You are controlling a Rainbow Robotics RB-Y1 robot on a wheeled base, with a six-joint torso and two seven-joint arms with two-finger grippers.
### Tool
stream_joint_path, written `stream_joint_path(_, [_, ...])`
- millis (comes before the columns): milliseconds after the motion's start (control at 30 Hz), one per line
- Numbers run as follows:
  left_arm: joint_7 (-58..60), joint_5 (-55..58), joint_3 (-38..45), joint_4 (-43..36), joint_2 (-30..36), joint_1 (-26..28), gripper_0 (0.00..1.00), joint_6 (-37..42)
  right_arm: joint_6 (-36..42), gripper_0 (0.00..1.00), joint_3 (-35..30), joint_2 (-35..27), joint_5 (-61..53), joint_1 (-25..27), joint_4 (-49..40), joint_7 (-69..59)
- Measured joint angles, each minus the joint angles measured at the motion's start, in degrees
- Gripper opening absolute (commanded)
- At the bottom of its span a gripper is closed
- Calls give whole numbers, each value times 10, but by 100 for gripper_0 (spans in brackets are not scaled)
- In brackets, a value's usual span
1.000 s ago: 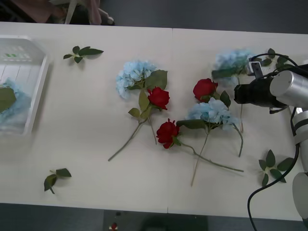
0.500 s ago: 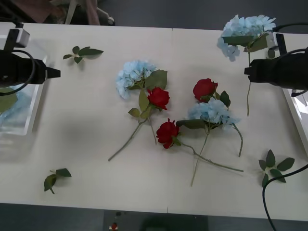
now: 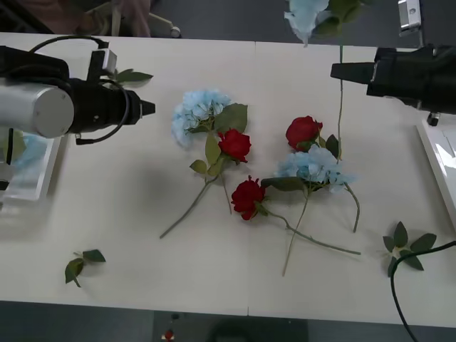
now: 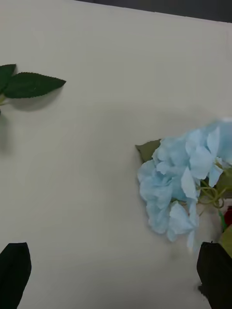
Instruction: Put the red flowers into the right box and the blue flowers into the left box
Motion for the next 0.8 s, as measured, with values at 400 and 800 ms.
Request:
stream_joint_path(400, [0, 99, 57, -87, -53, 3, 100, 19, -19, 0, 73, 9, -37, -32, -32, 0])
stream_joint_path(800, [-94, 349, 110, -114, -85, 10, 100, 109, -26, 0, 79, 56, -37, -59, -32, 3])
